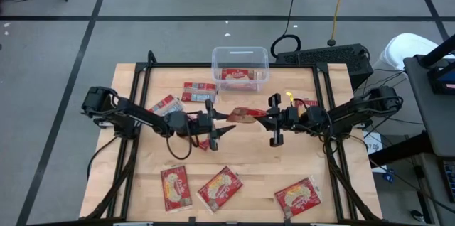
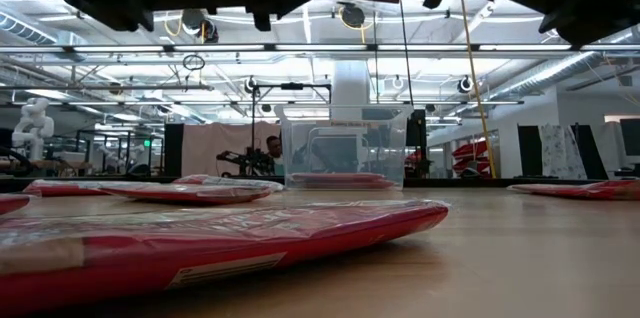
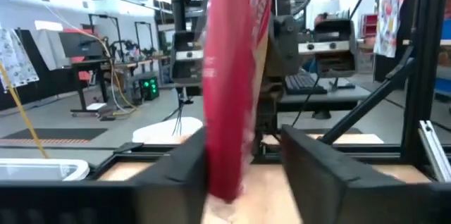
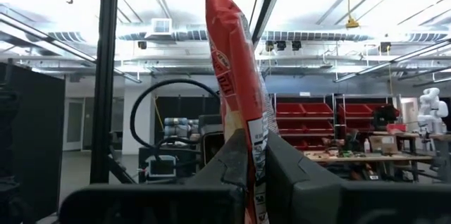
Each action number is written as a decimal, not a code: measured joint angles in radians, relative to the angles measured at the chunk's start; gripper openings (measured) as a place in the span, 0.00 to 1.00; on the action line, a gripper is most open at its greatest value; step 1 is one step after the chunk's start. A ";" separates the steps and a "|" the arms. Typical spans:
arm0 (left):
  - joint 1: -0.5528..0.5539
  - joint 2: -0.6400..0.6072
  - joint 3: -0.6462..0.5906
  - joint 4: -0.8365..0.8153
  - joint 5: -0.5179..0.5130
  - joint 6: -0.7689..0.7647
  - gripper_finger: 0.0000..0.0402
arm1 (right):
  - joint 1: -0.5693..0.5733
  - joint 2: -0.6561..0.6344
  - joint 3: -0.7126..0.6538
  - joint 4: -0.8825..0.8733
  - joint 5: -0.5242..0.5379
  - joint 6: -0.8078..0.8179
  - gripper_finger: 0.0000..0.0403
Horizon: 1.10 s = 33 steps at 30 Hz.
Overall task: Sort popcorn bags into baskets
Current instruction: Put the popcorn bags into the transparent bin
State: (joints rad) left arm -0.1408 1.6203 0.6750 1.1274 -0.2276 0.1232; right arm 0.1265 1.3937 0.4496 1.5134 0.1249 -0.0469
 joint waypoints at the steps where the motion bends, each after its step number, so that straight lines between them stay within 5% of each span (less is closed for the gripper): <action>1: 0.004 0.000 0.000 -0.001 0.000 0.000 0.32 | 0.000 0.000 0.000 0.000 0.000 -0.001 0.03; 6: 0.026 -0.001 0.000 -0.039 0.017 0.009 0.06 | 0.000 0.000 0.000 -0.034 0.006 0.005 0.03; 13: 0.042 -0.043 0.000 -0.273 0.024 -0.021 0.11 | 0.040 -0.034 -0.035 -0.205 0.207 0.015 0.20; 21: 0.043 -0.194 0.000 -0.746 -0.020 -0.088 0.05 | 0.071 -0.224 -0.015 -0.735 0.379 0.216 0.46; 27: 0.045 -0.264 0.014 -1.030 -0.047 -0.169 0.07 | 0.032 -0.284 0.198 -1.321 0.358 0.366 0.56; 33: 0.042 -0.278 0.137 -1.360 0.010 -0.197 0.06 | -0.012 -0.179 0.501 -1.641 0.257 0.254 0.58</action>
State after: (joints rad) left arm -0.0991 1.3418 0.8116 -0.2322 -0.2178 -0.0740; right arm 0.1149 1.2152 0.9505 -0.1278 0.3816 0.2070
